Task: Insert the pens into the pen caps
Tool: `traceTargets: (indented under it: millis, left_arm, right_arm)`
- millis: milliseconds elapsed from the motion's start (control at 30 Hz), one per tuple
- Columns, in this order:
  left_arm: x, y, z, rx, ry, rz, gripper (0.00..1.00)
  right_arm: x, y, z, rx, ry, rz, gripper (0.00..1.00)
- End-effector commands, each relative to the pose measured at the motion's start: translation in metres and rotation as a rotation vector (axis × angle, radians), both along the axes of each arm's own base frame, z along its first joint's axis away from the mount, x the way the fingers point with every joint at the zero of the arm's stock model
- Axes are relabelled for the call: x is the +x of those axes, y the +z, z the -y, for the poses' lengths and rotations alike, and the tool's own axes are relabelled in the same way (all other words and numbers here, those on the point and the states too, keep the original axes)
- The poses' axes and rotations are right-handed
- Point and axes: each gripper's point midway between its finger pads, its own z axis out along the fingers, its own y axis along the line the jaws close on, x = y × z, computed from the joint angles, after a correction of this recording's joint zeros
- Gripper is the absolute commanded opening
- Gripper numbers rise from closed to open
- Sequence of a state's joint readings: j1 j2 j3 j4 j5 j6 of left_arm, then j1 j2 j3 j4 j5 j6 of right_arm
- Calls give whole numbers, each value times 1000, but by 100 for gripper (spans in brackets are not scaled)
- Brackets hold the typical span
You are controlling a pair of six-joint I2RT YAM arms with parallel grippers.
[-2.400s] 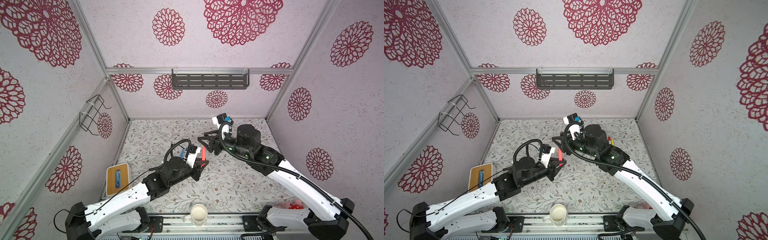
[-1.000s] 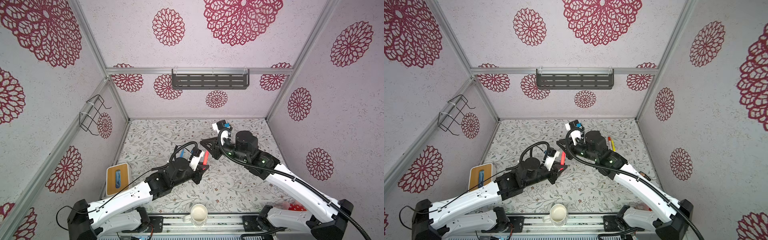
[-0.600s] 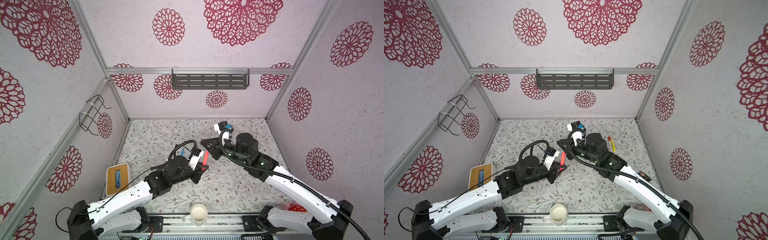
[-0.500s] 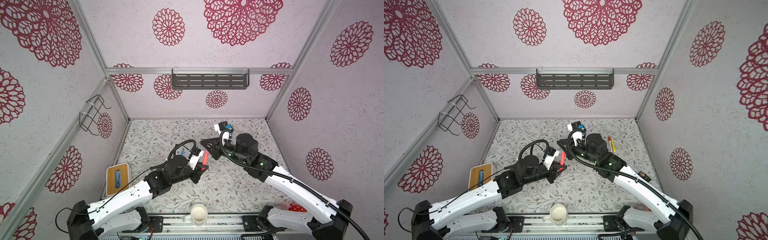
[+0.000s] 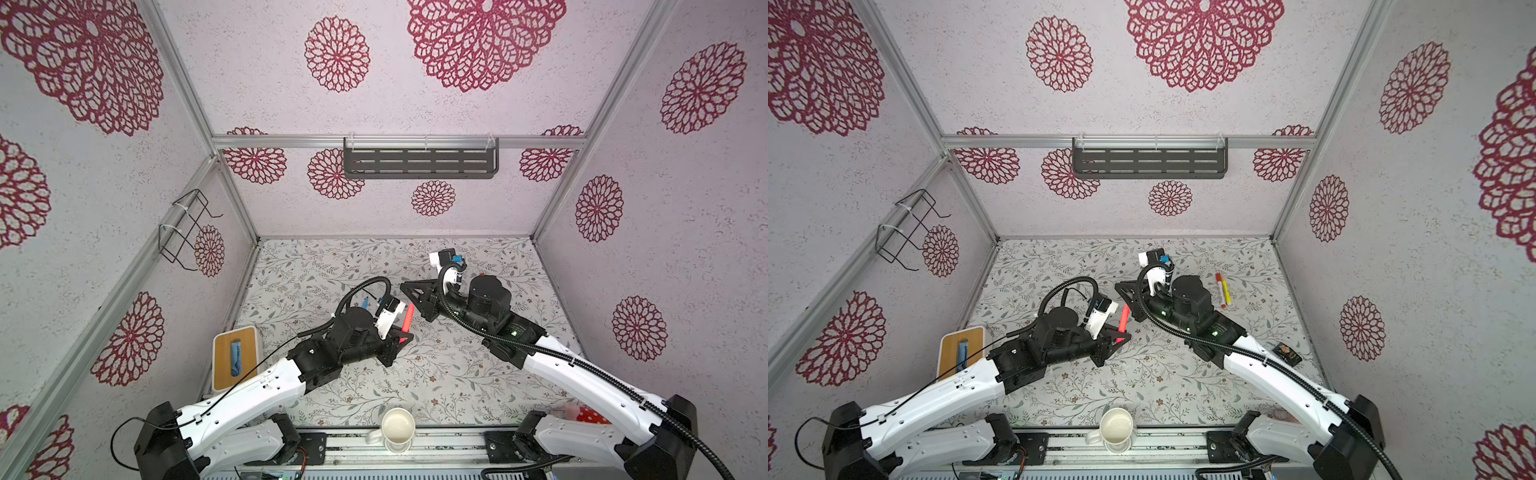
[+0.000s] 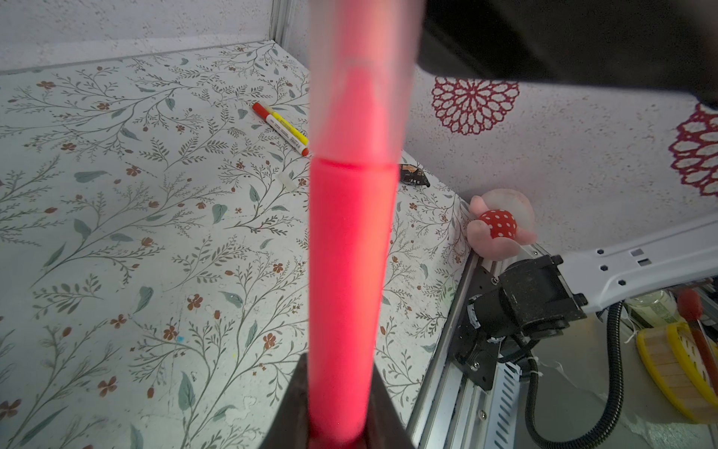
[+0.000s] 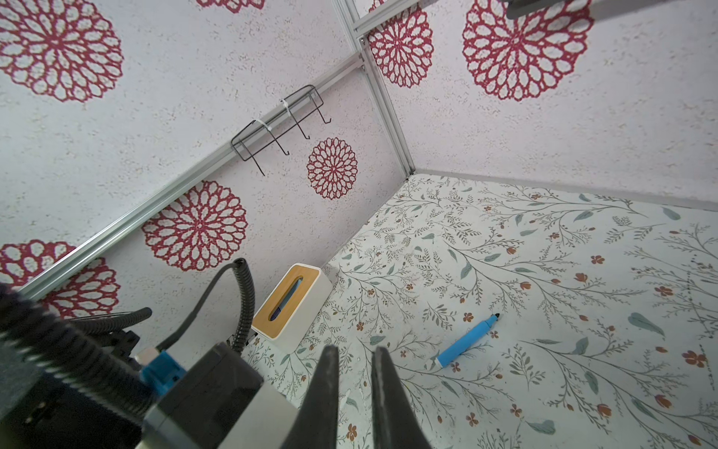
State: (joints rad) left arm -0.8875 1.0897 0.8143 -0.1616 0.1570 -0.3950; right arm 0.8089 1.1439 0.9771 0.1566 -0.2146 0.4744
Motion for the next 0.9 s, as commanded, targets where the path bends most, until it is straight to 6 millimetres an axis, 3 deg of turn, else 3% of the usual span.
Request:
traceTargets:
  millis: [0, 867]
  left_arm:
    - [38, 85, -11, -239, 147, 176, 0]
    - [49, 95, -29, -275, 181, 185, 0]
  right_arm:
    - [-30, -72, -4, -161, 102, -188, 0]
    - [-53, -120, -21, -203, 154, -278, 0]
